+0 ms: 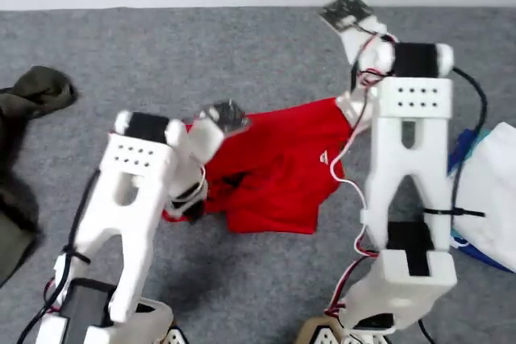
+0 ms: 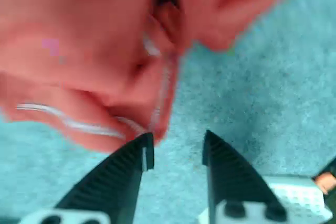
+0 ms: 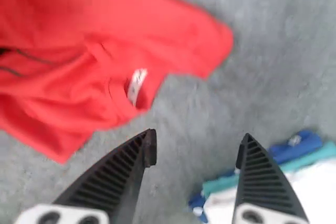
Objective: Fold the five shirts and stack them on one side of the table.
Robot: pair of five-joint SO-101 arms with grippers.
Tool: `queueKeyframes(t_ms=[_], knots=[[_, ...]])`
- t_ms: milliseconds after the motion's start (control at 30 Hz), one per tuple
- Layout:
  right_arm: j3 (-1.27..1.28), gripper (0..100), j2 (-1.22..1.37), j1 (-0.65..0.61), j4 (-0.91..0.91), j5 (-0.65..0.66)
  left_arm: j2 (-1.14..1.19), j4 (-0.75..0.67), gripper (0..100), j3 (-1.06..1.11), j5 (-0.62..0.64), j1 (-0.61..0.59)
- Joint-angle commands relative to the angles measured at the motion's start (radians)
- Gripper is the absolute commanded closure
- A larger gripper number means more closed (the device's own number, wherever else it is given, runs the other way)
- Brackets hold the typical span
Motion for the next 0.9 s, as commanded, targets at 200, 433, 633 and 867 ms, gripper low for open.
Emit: queueKeyframes(t_ms=[200,433,633,867], knots=[[0.100,74.6,-0.111,0.088,0.039,-0.011,0.114,-0.265,82,0.162,-0.012,-0.044],[0.100,74.6,-0.137,0.082,0.039,-0.011,0.287,-0.319,95,-0.062,-0.012,-0.193],[0.100,74.6,-0.137,0.079,0.039,-0.012,0.344,-0.239,99,-0.338,-0.012,-0.292],[0.100,74.7,-0.137,0.067,0.041,-0.012,0.437,-0.195,99,-0.670,-0.035,-0.468]])
